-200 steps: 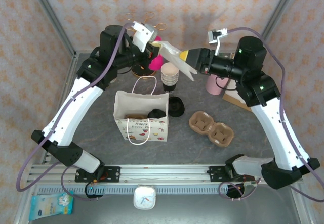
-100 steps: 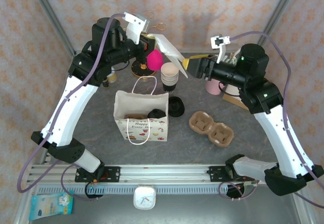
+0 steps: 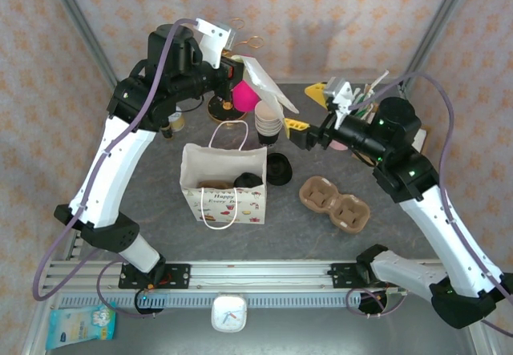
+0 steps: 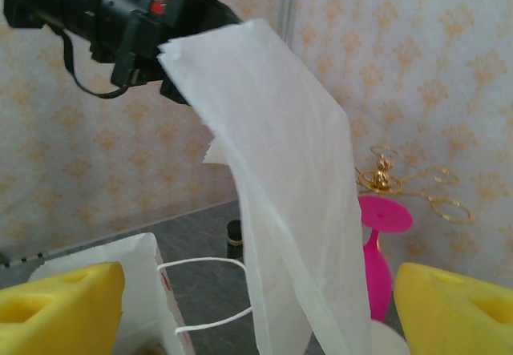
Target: Pack the takeout coffee
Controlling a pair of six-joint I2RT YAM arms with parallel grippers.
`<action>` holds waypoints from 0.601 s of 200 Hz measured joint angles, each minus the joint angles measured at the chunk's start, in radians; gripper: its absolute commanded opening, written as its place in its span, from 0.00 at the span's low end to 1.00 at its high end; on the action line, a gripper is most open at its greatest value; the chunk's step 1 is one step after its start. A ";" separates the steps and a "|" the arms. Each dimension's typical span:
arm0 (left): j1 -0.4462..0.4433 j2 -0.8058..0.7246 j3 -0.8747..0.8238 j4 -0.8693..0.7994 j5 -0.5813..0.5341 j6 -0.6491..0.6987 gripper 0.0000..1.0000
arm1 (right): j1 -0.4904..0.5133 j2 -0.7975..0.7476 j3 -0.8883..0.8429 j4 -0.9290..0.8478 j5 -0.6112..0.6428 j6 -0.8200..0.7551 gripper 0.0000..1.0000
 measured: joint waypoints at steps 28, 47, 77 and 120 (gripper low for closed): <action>0.000 0.012 0.018 -0.021 -0.002 -0.001 0.00 | 0.079 0.072 0.026 0.019 0.042 -0.130 0.89; 0.000 0.012 0.019 -0.023 -0.002 -0.005 0.00 | 0.130 0.124 0.039 0.026 0.091 -0.206 0.83; 0.000 0.012 0.023 -0.023 -0.002 -0.008 0.00 | 0.170 0.166 0.040 0.043 0.204 -0.303 0.56; 0.000 0.012 0.023 -0.024 -0.006 -0.023 0.00 | 0.173 0.174 0.049 0.086 0.308 -0.324 0.08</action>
